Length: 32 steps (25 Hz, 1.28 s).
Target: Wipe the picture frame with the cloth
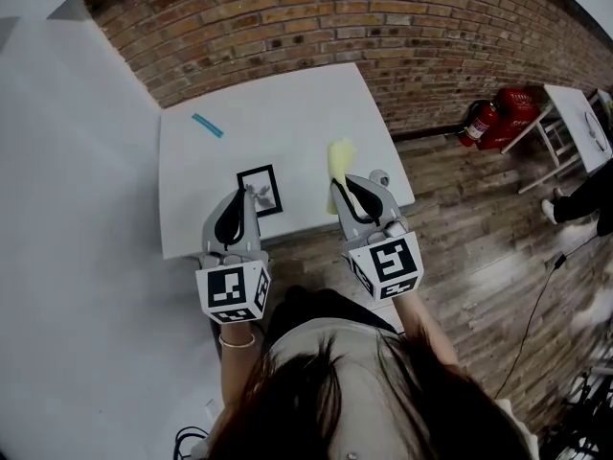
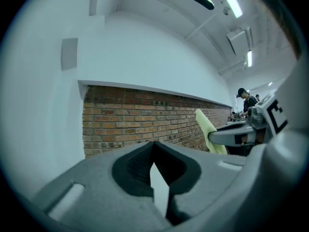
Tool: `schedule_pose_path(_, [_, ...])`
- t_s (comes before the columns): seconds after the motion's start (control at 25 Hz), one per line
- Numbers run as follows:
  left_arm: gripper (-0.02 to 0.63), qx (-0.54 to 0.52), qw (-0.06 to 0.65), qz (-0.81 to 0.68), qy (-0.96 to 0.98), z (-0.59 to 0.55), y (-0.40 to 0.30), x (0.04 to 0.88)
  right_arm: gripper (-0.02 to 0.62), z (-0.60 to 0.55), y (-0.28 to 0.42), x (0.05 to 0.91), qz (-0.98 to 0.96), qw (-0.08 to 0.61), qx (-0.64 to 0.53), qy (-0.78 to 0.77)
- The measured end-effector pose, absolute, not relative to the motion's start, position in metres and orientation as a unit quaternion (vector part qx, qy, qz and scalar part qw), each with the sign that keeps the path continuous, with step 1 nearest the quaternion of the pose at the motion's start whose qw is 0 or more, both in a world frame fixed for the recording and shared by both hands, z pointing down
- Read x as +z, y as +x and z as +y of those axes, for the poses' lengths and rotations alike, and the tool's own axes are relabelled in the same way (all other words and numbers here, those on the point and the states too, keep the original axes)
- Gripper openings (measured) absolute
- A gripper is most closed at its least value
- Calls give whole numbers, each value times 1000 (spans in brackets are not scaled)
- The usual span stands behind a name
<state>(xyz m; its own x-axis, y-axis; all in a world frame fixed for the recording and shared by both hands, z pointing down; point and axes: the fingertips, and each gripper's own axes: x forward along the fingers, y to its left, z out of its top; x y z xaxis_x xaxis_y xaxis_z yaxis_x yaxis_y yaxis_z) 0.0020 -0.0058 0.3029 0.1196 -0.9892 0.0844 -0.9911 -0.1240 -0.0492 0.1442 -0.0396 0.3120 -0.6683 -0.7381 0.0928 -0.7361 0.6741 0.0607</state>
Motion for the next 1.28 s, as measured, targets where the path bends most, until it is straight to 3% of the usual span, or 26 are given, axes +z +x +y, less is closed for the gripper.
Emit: schedule_pose_path(1.28, [0, 39, 6, -660, 750, -3, 1, 293, 38, -35, 140, 305, -918, 29, 2, 396])
